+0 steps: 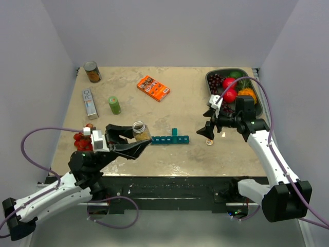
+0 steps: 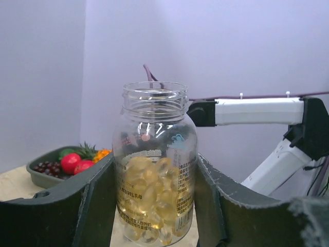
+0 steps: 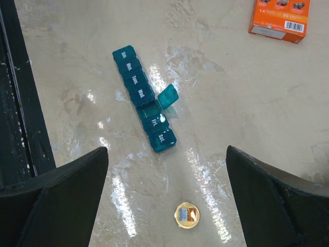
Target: Sort the pills into containers
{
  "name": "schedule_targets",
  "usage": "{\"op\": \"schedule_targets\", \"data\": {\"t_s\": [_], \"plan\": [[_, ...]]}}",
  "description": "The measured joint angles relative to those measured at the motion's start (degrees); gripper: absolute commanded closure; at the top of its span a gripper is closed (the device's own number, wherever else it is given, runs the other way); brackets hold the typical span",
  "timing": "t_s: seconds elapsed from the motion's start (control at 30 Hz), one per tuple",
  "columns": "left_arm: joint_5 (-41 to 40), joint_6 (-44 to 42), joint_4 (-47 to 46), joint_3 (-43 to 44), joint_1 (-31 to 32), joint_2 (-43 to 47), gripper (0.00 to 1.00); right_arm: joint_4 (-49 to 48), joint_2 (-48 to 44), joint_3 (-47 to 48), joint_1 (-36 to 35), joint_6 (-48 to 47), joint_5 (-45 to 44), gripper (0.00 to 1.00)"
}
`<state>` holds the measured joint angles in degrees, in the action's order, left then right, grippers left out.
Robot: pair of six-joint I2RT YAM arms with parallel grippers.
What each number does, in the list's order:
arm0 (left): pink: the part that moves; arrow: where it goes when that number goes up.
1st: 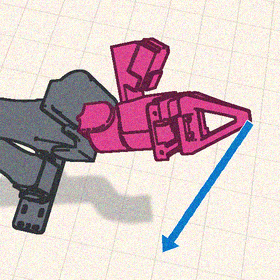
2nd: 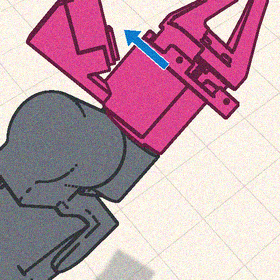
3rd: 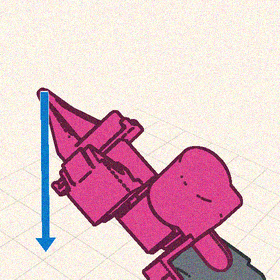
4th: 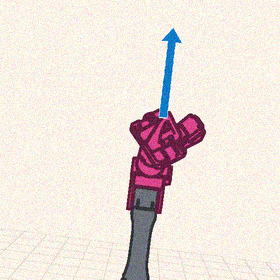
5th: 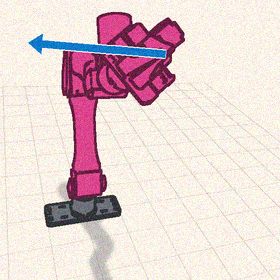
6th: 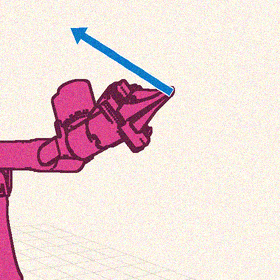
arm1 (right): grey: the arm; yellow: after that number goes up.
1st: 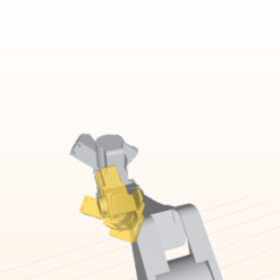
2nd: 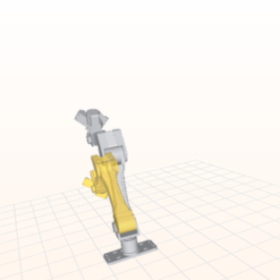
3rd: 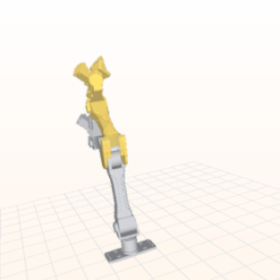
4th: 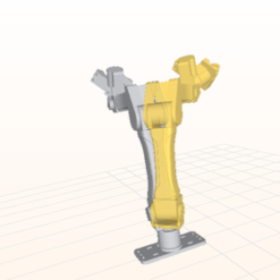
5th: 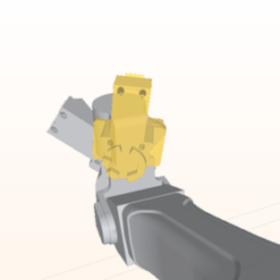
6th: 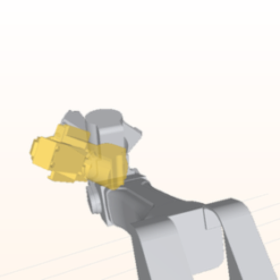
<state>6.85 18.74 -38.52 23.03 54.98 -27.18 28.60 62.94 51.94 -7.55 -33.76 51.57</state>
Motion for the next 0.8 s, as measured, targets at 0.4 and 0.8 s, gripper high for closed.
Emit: {"op": "schedule_targets", "data": {"t_s": [0.4,0.8], "plan": [[7.2,4.8,-2.7,-5.2,-12.7,-3.1,1.00,-1.3,0.0,-1.2,0.8,0.4,0.0,0.01],[31.4,19.8,-26.9,-12.6,-25.0,-34.7,1.00,-1.3,0.0,-1.7,0.9,0.3,0.0,0.01]]}}
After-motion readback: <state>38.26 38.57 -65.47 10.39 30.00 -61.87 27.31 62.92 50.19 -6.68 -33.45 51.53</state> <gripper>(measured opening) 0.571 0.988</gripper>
